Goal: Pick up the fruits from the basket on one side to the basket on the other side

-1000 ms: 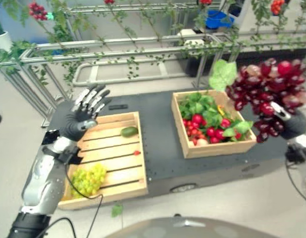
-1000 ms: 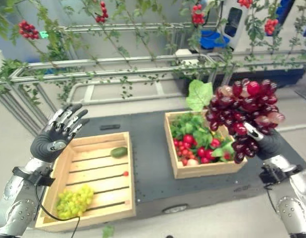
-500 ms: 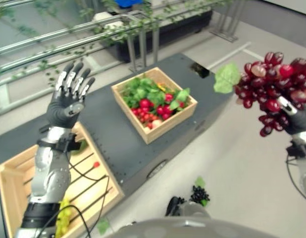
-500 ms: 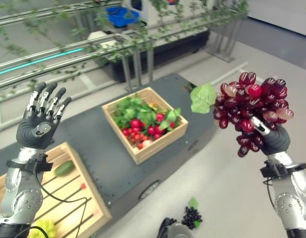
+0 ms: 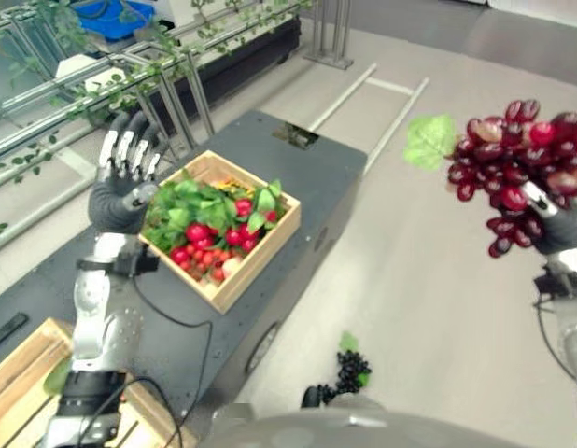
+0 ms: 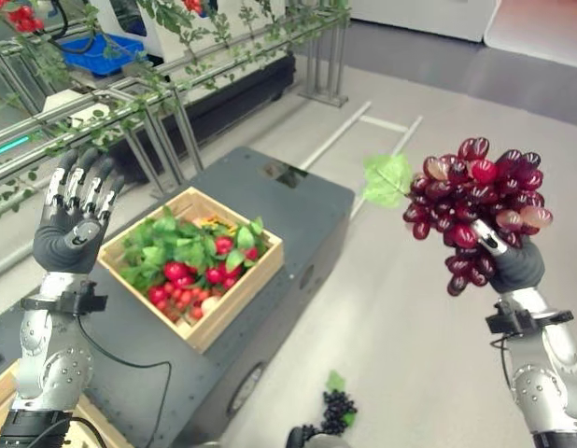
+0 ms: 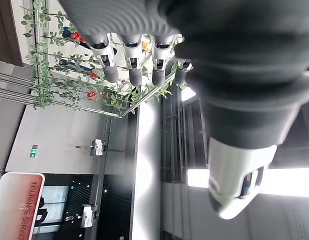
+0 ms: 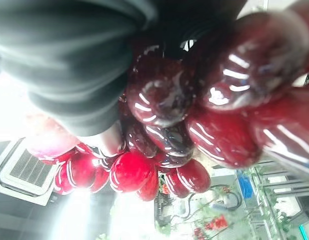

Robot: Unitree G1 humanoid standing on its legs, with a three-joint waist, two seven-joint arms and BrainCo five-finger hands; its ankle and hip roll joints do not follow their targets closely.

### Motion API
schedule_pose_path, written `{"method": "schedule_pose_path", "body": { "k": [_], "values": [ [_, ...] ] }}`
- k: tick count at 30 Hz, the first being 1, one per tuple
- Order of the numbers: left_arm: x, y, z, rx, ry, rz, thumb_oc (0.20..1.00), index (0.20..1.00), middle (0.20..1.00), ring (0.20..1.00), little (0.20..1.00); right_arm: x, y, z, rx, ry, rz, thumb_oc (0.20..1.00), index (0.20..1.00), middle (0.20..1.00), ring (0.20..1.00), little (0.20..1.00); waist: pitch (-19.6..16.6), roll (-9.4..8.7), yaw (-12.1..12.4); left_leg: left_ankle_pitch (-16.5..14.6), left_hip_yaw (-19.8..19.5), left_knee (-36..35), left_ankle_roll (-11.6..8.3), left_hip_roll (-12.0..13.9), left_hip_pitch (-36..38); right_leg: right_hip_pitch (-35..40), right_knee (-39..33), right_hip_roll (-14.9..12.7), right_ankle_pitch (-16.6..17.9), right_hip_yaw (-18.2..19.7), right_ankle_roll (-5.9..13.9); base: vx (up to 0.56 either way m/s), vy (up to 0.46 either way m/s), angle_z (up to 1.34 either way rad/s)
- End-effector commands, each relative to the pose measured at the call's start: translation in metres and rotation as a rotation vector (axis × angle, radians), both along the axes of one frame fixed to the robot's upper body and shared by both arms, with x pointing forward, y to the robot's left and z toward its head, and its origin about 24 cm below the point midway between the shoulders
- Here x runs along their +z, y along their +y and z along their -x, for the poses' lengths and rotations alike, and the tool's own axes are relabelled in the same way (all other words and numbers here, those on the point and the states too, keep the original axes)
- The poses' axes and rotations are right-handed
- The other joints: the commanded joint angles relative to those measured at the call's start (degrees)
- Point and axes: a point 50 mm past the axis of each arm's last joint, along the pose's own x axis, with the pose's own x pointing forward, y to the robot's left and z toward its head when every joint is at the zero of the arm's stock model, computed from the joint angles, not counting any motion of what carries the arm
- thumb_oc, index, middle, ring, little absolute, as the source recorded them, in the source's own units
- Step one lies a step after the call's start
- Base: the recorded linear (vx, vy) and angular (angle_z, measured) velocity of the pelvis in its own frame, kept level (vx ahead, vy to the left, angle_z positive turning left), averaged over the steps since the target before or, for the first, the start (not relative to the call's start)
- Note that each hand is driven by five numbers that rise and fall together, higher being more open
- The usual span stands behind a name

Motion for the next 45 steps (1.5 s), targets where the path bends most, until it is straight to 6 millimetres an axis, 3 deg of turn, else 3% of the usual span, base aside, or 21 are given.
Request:
{"method": "schedule_pose_path", "body": {
  "k": [1,5,8,13,15,16,17,19,22,23,24,26,28,31,32,38,45],
  "values": [
    [0.026,0.002,0.003,0.053,-0.139,-0.112,1.0,1.0,1.0,1.0,1.0,0.042,0.002,-0.014,-0.019,-0.232,0.022,0.2,0.2,0.2,0.2,0.2,-0.87,-0.63,2.82,3.86,-7.37,-1.05,1.86,-3.56,1.78,2.32,-0.04,-2.42,-1.47,6.22,10.53,0.07,0.159,-0.76],
    [0.024,0.002,0.001,0.06,-0.129,-0.127,1.0,1.0,1.0,1.0,1.0,0.041,0.001,-0.013,-0.026,-0.22,0.044,0.2,0.2,0.2,0.2,0.2,-2.42,0.37,1.84,3.02,-5.51,-4.33,3.15,-3.25,5.17,3.21,-0.31,-3.44,-0.95,7.37,11.61,0.06,0.246,-0.66],
    [0.027,0.0,-0.004,0.072,-0.137,-0.126,1.0,1.0,1.0,1.0,1.0,0.041,0.01,-0.02,-0.007,-0.214,0.051,0.2,0.2,0.2,0.2,0.2,-3.66,1.55,1.21,2.86,-2.12,-7.78,4.9,-4.96,7.93,2.31,0.01,-5.61,0.33,10.33,13.94,-0.03,0.362,-0.48],
    [0.035,0.0,-0.003,0.078,-0.174,-0.141,1.0,1.0,1.0,1.0,1.0,0.042,0.019,-0.025,0.033,-0.214,0.054,0.2,0.2,0.2,0.2,0.2,-3.89,2.41,1.43,3.04,0.64,-9.57,6.14,-6.07,8.4,-0.61,1.21,-7.21,2.0,12.61,15.83,-0.1,0.248,-0.73],
    [0.045,0.0,-0.003,0.11,-0.216,-0.154,1.0,1.0,1.0,1.0,1.0,0.045,0.037,-0.031,0.104,-0.23,0.048,0.2,0.2,0.2,0.2,0.2,-3.32,3.13,1.38,3.0,3.8,-10.24,7.07,-7.2,8.21,-4.14,0.35,-9.27,6.16,13.43,17.79,-0.23,0.277,-0.66],
    [0.045,0.0,-0.003,0.111,-0.216,-0.154,1.0,1.0,1.0,1.0,1.0,0.045,0.037,-0.031,0.105,-0.23,0.048,0.2,0.2,0.2,0.2,0.2,-3.36,3.12,1.48,3.02,3.95,-10.26,7.09,-7.2,8.15,-4.23,0.3,-9.24,6.27,13.59,17.82,-0.21,0.149,-0.95],
    [0.048,0.0,-0.002,0.121,-0.229,-0.161,1.0,1.0,1.0,1.0,1.0,0.044,0.042,-0.033,0.116,-0.231,0.045,0.2,0.2,0.2,0.2,0.2,-2.66,3.24,1.73,3.24,4.91,-10.04,7.13,-7.02,7.65,-5.89,0.57,-9.85,7.66,12.72,17.89,-0.21,0.087,-0.97],
    [0.054,0.001,-0.002,0.138,-0.251,-0.165,1.0,1.0,1.0,1.0,1.0,0.045,0.052,-0.035,0.151,-0.242,0.023,0.2,0.2,0.2,0.2,0.2,-1.56,4.3,3.42,4.24,6.62,-9.29,7.1,-6.24,5.95,-7.01,4.46,-10.75,5.02,5.71,16.89,-0.3,0.141,-0.89],
    [0.058,0.005,0.001,0.167,-0.266,-0.15,1.0,1.0,1.0,1.0,1.0,0.04,0.057,-0.037,0.167,-0.236,-0.017,0.2,0.2,0.2,0.2,0.2,-2.47,5.15,5.33,5.2,9.21,-9.83,8.11,-5.85,4.83,-0.99,17.35,-12.8,-2.35,-2.22,15.1,-0.2,0.09,-0.42],
    [0.058,0.005,0.001,0.167,-0.266,-0.15,1.0,1.0,1.0,1.0,1.0,0.04,0.057,-0.037,0.167,-0.236,-0.017,0.2,0.2,0.2,0.2,0.2,-2.52,5.2,5.36,5.41,9.25,-9.9,8.12,-5.79,4.72,-1.1,17.22,-12.73,-2.13,-2.2,15.04,-0.12,0.028,-0.08],
    [0.057,0.006,0.004,0.168,-0.266,-0.145,1.0,1.0,1.0,1.0,1.0,0.041,0.059,-0.038,0.174,-0.243,-0.016,0.2,0.2,0.2,0.2,0.2,-3.1,5.39,6.12,5.72,10.45,-9.93,8.84,-5.6,4.4,0.65,22.18,-13.82,-2.03,-3.43,15.36,-0.09,-0.02,-0.06],
    [0.051,0.008,0.008,0.179,-0.243,-0.136,1.0,1.0,1.0,1.0,1.0,0.037,0.061,-0.037,0.173,-0.231,-0.027,0.2,0.2,0.2,0.2,0.2,-4.68,4.6,7.52,5.69,11.73,-9.89,9.03,-5.9,3.77,3.62,21.93,-14.79,-0.77,-2.78,15.84,-0.09,-0.084,-0.42],
    [0.046,0.012,0.01,0.193,-0.221,-0.13,1.0,1.0,1.0,1.0,1.0,0.035,0.061,-0.037,0.178,-0.221,-0.033,0.2,0.2,0.2,0.2,0.2,-5.78,3.3,8.82,6.33,12.98,-10.03,9.0,-6.22,2.62,6.23,18.51,-14.05,-0.14,-1.82,16.37,-0.11,-0.158,-0.64],
    [0.041,0.017,0.016,0.224,-0.2,-0.122,1.0,1.0,1.0,1.0,1.0,0.035,0.063,-0.04,0.19,-0.213,-0.041,0.2,0.2,0.2,0.2,0.2,-6.58,2.11,11.0,7.41,15.31,-10.68,7.85,-5.4,1.09,9.71,7.83,-12.78,-3.58,-4.54,16.92,-0.14,-0.258,-0.73],
    [0.037,0.023,0.02,0.249,-0.188,-0.11,1.0,1.0,1.0,1.0,1.0,0.034,0.064,-0.04,0.201,-0.203,-0.043,0.2,0.2,0.2,0.2,0.2,-6.41,1.82,11.36,8.51,16.07,-10.65,6.96,-4.17,-0.06,10.37,3.82,-10.47,-5.67,-3.76,16.23,-0.14,-0.263,-0.62],
    [0.036,0.026,0.022,0.266,-0.181,-0.102,1.0,1.0,1.0,1.0,1.0,0.037,0.062,-0.036,0.21,-0.207,-0.021,0.2,0.2,0.2,0.2,0.2,-5.17,2.04,11.28,11.77,16.59,-10.04,4.88,-0.79,-2.88,9.48,1.42,-7.15,-7.69,-4.08,13.78,-0.16,-0.226,-0.41],
    [0.033,0.02,0.018,0.25,-0.159,-0.096,1.0,1.0,1.0,1.0,1.0,0.044,0.039,-0.031,0.13,-0.223,-0.01,0.2,0.2,0.2,0.2,0.2,-1.04,2.5,9.99,19.32,13.47,-10.03,0.98,4.06,-5.61,8.41,0.15,-2.0,-8.2,-4.15,10.37,-0.2,-0.206,0.03]
  ]
}}
